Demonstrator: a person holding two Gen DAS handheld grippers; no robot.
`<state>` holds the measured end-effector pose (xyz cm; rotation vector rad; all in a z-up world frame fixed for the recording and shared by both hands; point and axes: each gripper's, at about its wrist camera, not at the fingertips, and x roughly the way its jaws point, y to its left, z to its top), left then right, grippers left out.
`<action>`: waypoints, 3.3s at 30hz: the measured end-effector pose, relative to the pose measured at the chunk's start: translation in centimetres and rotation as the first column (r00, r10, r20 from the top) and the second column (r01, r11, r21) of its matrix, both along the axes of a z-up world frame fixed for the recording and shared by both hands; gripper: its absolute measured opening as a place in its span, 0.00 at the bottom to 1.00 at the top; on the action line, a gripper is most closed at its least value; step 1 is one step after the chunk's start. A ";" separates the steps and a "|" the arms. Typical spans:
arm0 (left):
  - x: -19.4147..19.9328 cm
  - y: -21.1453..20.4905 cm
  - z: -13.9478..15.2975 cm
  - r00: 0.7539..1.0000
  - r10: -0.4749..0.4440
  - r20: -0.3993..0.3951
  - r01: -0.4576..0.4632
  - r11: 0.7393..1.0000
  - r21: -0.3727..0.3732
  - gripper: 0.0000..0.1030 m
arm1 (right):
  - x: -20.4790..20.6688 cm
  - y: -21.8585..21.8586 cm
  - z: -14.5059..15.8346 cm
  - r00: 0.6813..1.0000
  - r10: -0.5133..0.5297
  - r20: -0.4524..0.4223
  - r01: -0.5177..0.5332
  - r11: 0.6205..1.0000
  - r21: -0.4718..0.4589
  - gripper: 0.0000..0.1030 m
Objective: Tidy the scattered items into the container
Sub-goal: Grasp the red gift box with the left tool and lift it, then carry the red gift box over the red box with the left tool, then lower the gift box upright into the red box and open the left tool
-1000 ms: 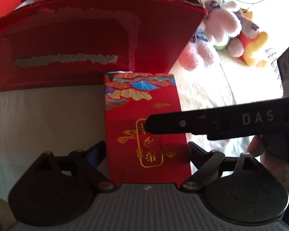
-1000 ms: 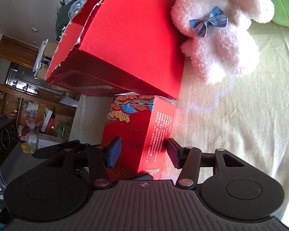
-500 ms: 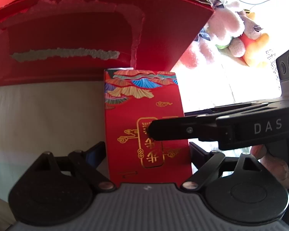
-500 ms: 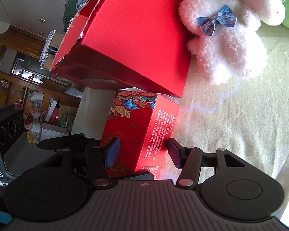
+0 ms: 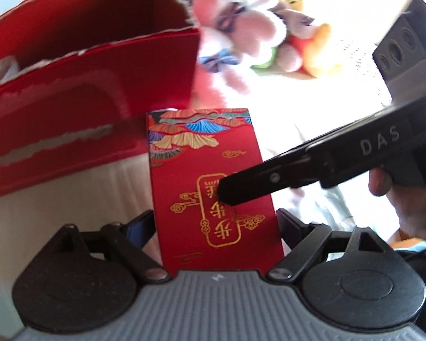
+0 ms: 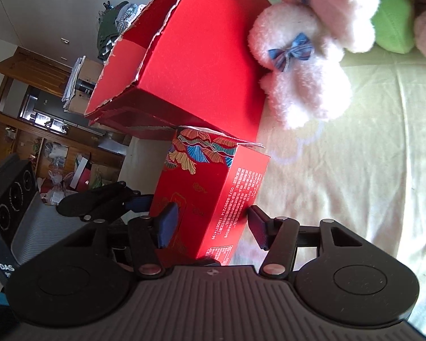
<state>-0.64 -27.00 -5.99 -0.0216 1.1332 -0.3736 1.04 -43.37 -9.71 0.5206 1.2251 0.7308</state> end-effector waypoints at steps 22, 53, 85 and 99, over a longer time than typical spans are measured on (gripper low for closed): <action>0.4 3.4 1.1 0.995 0.100 -0.006 -0.098 0.969 -0.225 0.86 | -1.4 2.0 1.3 0.994 -0.003 0.105 -0.004 0.998 0.066 0.50; 12.9 11.2 8.8 0.973 0.144 0.178 -0.103 0.969 -0.224 0.85 | 10.7 8.4 8.3 0.951 -0.171 0.256 0.146 0.982 0.117 0.44; 22.5 8.7 -0.8 0.949 -0.118 -0.291 0.043 0.967 -0.251 0.86 | 15.6 14.4 7.1 0.972 0.007 0.236 0.147 0.765 -0.627 0.24; 22.7 9.7 -2.5 0.906 -0.118 -0.406 -0.023 0.945 -0.326 0.86 | 16.5 15.9 6.2 0.948 -0.014 0.316 0.228 0.724 -0.651 0.28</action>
